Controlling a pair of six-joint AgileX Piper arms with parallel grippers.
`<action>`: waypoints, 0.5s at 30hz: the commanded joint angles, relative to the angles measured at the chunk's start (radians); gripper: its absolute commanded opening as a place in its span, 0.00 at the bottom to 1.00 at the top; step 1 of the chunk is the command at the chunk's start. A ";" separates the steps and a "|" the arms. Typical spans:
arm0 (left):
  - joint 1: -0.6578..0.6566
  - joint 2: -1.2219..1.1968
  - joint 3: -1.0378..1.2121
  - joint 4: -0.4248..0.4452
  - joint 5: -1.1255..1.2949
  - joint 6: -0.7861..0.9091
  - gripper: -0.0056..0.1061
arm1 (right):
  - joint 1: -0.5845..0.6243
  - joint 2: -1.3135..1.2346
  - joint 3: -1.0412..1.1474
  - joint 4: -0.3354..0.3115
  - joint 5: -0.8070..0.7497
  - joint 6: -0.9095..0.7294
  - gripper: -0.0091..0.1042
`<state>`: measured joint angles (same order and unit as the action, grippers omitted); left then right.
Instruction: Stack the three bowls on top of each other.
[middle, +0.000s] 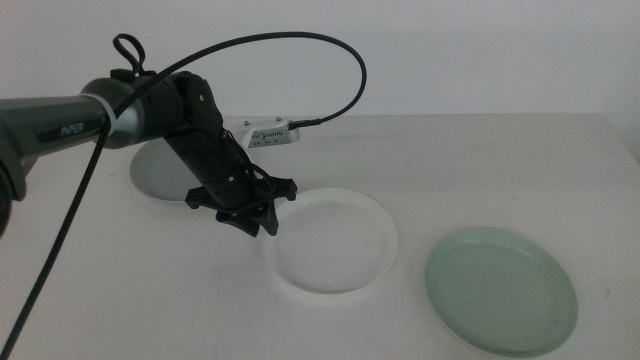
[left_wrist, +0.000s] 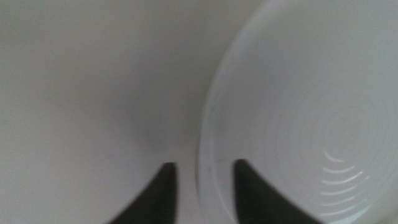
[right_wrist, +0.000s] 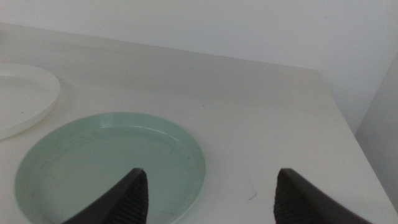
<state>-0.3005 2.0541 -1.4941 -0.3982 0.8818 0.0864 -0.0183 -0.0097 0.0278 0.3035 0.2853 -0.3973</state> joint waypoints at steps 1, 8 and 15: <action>-0.003 -0.056 -0.023 -0.032 -0.014 0.020 0.52 | -0.008 -0.027 -0.006 -0.002 -0.069 -0.010 0.54; 0.011 -0.101 -0.056 -0.032 0.024 0.033 0.98 | -0.008 -0.027 -0.006 -0.002 -0.069 -0.010 0.54; 0.045 -0.199 -0.174 0.089 0.044 0.049 0.99 | -0.008 -0.027 -0.006 -0.002 -0.069 -0.010 0.54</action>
<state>-0.2623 1.9354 -1.6166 -0.3296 0.9358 0.1338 -0.0183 -0.0097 0.0278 0.3035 0.2853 -0.3973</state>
